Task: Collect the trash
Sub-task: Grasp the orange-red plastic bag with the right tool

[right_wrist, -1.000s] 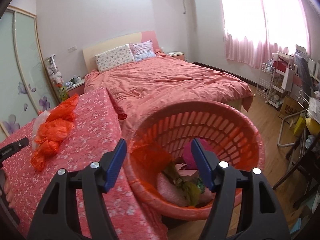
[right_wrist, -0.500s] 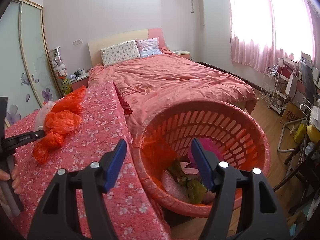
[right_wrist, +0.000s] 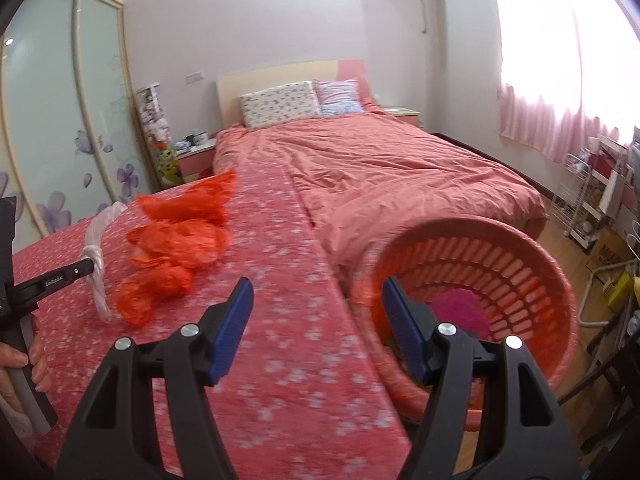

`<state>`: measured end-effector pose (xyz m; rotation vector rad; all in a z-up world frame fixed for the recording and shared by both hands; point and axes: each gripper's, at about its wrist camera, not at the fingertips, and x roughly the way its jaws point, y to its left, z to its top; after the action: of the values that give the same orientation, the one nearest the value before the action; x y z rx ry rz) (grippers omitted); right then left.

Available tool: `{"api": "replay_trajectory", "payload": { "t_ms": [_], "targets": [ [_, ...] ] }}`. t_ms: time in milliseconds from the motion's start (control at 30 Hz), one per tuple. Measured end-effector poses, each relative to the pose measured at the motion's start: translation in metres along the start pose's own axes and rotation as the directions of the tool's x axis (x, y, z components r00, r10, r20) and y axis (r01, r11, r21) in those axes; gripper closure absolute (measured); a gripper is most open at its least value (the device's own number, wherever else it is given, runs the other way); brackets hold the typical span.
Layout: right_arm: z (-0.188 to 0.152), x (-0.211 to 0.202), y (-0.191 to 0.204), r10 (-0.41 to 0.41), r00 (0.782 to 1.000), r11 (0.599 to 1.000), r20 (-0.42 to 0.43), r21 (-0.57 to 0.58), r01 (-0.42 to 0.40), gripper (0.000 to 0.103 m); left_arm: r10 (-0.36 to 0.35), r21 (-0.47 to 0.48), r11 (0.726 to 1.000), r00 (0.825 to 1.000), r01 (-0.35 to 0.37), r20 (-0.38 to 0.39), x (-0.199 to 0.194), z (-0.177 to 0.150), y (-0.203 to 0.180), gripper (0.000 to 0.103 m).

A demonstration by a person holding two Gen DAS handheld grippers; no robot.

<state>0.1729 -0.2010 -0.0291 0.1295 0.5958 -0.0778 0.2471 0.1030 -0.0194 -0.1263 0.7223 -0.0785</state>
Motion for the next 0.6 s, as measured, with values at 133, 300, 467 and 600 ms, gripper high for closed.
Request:
{"api": "replay_trajectory", "payload": {
  "t_ms": [133, 300, 467, 600],
  "targets": [
    [0.003, 0.011, 0.033, 0.056, 0.998, 0.998, -0.022, -0.030, -0.057, 0.037, 0.025, -0.024, 0.999, 1.000, -0.024, 0.017, -0.011, 0.000, 0.024, 0.088],
    [0.007, 0.032, 0.081, 0.129, 0.990, 0.989, -0.064, -0.062, -0.133, 0.038, 0.062, -0.055, 0.997, 0.997, -0.060, 0.034, -0.022, -0.001, 0.053, 0.088],
    [0.009, 0.058, 0.120, 0.164, 0.980, 0.982, -0.111, -0.073, -0.172, 0.038, 0.086, -0.079, 0.993, 0.995, -0.082, 0.043, -0.029, -0.003, 0.077, 0.088],
    [0.011, 0.080, 0.141, 0.145, 0.978, 0.985, -0.148, -0.069, -0.156, 0.038, 0.093, -0.098, 0.991, 0.995, -0.089, 0.045, -0.032, -0.004, 0.091, 0.088]
  ]
}}
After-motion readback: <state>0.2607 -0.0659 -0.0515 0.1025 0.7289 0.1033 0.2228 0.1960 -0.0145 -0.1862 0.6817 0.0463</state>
